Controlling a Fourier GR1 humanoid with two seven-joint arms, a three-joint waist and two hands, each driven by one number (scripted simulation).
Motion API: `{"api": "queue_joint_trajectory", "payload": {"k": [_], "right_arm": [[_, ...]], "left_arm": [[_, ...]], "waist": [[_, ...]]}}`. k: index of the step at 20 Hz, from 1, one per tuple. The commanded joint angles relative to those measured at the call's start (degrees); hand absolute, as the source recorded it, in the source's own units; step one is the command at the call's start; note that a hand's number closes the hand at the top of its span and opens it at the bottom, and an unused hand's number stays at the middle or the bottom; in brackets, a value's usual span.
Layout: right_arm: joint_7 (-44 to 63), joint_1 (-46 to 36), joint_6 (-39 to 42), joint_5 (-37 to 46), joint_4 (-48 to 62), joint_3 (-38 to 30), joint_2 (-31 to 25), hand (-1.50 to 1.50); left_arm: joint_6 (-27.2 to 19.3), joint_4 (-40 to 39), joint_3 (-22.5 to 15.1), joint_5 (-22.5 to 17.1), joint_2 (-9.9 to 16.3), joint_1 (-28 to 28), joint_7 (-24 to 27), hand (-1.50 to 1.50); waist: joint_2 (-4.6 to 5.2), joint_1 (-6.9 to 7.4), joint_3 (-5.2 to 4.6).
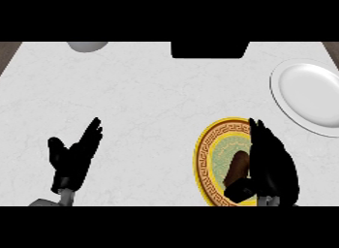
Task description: Pick the sweet potato from the plate and place it in the plate
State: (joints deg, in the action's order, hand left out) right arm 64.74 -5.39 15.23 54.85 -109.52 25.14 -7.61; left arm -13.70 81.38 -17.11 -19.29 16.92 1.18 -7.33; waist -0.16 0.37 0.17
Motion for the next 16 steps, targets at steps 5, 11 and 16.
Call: {"api": "queue_joint_trajectory", "payload": {"k": [5,11,16], "right_arm": [[8.67,2.01,2.29,7.78,3.6,2.9,6.76,-1.5],[7.47,0.78,6.42,11.44,6.69,-1.56,7.14,-1.5],[5.72,0.23,4.95,11.08,11.31,-2.54,7.56,-1.5]], "left_arm": [[0.39,-1.36,0.5,0.73,-1.32,-1.71,-0.44,0.0],[-0.2,2.58,0.45,1.78,-0.99,-1.83,-2.23,0.0],[0.85,2.84,0.92,2.24,-0.86,-1.51,-3.89,0.0]], "waist": [[0.1,-0.4,-0.21],[0.07,-0.17,-0.18],[0.15,-0.05,-0.16]]}}
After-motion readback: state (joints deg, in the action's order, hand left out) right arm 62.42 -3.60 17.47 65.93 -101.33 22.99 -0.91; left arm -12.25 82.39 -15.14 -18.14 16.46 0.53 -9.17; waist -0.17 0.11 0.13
